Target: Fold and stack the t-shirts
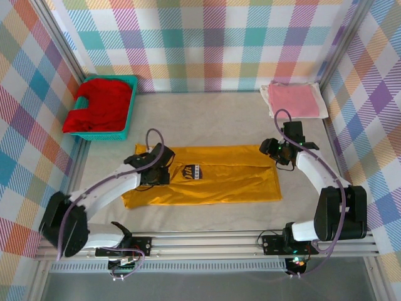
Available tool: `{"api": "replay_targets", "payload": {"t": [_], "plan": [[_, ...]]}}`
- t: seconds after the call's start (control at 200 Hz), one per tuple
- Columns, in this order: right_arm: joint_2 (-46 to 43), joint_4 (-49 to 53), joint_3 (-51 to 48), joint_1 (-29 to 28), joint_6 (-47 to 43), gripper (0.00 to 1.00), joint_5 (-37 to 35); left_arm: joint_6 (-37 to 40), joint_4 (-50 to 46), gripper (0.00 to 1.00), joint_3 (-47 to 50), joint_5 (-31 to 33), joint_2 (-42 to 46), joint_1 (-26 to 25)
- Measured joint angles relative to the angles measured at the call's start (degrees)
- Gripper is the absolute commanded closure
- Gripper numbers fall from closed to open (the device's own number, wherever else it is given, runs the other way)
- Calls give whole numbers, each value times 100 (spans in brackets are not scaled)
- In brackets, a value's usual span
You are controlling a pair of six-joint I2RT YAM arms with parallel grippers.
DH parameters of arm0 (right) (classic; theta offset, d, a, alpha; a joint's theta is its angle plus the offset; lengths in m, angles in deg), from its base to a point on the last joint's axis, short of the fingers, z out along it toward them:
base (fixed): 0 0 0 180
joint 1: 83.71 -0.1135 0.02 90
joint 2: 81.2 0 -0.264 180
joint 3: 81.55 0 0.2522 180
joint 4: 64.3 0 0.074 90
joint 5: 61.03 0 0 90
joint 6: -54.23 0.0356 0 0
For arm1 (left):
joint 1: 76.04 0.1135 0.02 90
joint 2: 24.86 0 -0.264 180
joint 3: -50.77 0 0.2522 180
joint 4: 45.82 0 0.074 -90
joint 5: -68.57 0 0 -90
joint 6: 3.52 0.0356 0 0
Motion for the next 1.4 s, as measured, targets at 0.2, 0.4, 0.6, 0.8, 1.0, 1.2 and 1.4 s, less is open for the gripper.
{"api": "replay_targets", "payload": {"t": [0.2,0.4,0.6,0.8,1.0,1.2,1.4], "plan": [[114,168,341,-236,-195,72,-133,184,420,69,-190,-105,656,505],[866,363,988,-844,-529,97,-175,63,999,80,-579,-306,-1091,1547],[1862,671,1381,-1021,-739,100,-313,-295,1156,80,-601,-439,-2247,1718],[2529,734,1532,-940,-678,100,-409,-603,1322,80,-938,-361,-2813,1825],[2608,636,1370,-826,-393,100,-570,-640,1379,80,-2153,-251,-3812,1853],[2020,385,608,-831,-87,100,-463,-431,1279,82,-3731,-254,-4900,1836],[1257,356,-280,-1307,278,100,-195,63,684,82,-6452,-310,-6542,1668]]}}
